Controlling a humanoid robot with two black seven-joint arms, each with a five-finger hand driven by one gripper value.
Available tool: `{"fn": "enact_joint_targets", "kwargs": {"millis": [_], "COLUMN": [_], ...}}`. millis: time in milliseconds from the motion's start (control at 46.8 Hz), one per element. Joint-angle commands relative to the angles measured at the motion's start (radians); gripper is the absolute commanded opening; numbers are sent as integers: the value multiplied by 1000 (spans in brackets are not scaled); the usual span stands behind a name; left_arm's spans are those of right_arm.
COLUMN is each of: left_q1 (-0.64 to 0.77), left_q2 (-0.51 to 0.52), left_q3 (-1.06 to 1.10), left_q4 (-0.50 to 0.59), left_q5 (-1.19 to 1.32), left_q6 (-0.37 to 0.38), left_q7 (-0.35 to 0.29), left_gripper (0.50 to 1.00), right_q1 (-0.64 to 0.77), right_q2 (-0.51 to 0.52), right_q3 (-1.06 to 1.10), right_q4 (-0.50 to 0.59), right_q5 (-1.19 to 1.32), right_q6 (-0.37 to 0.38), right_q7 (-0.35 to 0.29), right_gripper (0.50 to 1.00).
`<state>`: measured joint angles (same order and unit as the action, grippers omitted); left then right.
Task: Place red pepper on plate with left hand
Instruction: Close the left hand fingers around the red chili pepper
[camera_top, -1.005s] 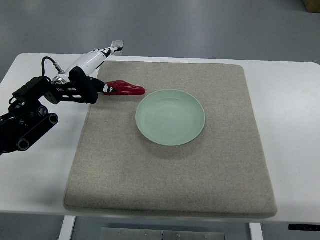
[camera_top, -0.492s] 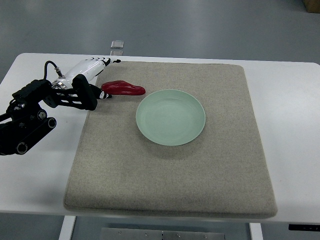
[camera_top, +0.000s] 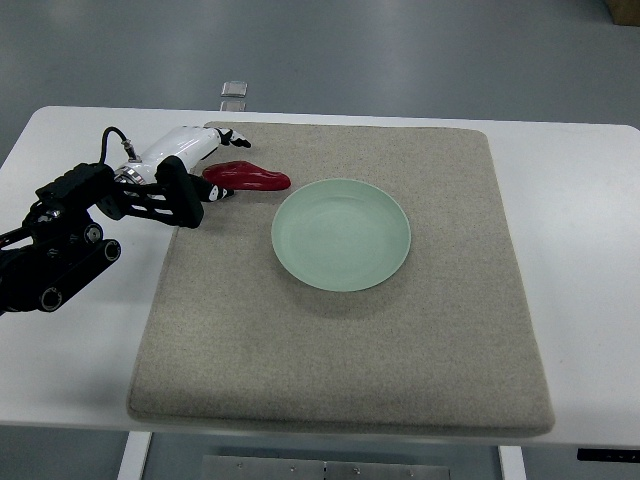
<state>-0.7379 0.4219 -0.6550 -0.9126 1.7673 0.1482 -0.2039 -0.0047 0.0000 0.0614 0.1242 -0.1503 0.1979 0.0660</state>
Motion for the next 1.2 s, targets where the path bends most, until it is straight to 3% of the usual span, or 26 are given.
{"fn": "enact_joint_targets", "kwargs": {"millis": [0,577,1176], "left_q1": [-1,-3,-3], "left_q2": [0,-20,-34], "left_q3": [0,2,2], "left_q4": [0,37,38], "left_q5": [1,3,3], "left_q6": [-1,1,1], "left_q7": [0,0,0], "left_gripper": [784,709,688], "right_q1": [0,0,0], "right_q2": [0,0,0], "right_q3": [0,0,0], "right_q4": [0,-1,0], "right_q5": [0,0,0], "right_q6": [0,0,0], "right_q7": [0,0,0], "right_gripper": [932,932,932]}}
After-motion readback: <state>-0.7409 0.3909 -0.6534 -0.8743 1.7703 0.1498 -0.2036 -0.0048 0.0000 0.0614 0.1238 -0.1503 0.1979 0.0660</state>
